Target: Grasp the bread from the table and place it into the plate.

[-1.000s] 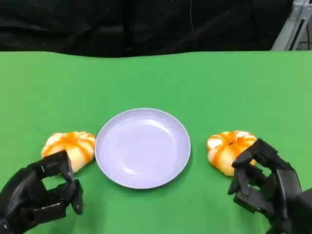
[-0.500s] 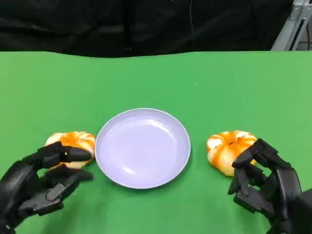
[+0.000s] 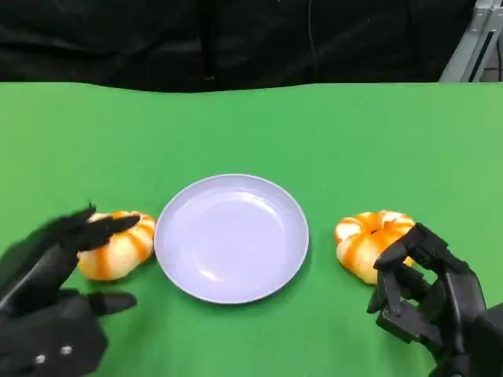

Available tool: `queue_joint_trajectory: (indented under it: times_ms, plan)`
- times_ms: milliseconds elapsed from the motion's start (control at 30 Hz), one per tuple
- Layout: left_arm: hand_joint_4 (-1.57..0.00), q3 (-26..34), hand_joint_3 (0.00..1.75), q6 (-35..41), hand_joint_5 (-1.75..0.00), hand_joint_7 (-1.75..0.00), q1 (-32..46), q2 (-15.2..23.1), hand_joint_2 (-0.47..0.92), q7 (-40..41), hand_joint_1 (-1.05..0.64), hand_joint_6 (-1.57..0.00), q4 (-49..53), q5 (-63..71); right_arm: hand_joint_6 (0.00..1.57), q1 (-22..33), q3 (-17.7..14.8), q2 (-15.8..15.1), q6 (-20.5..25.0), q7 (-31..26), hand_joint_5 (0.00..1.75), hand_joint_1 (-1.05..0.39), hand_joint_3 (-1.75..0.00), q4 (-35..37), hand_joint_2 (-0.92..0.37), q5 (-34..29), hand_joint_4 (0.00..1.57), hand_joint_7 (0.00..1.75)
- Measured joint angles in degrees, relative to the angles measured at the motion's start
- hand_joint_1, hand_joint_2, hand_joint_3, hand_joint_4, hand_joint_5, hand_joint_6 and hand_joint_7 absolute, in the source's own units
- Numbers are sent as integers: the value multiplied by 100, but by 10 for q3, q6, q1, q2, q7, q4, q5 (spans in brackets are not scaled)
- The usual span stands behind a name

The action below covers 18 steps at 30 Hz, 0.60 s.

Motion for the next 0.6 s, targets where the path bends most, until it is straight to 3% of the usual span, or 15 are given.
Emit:
queue_joint_trajectory:
  times_ms: [233, 600]
  plan:
    - [-22, -74, 1, -2, -6, 0, -87, 37, 88, 83, -83, -51, 102, 118, 60, -2, 0, 0, -3, 0, 175, -14, -112, 4, -62, -1, 83, 164]
    - [-26, -162, 2, -8, -4, -1, -188, 41, 92, 151, -87, -53, 287, 157, 61, -2, 2, 1, 0, -5, 175, -13, -111, 2, -63, -3, 83, 163]
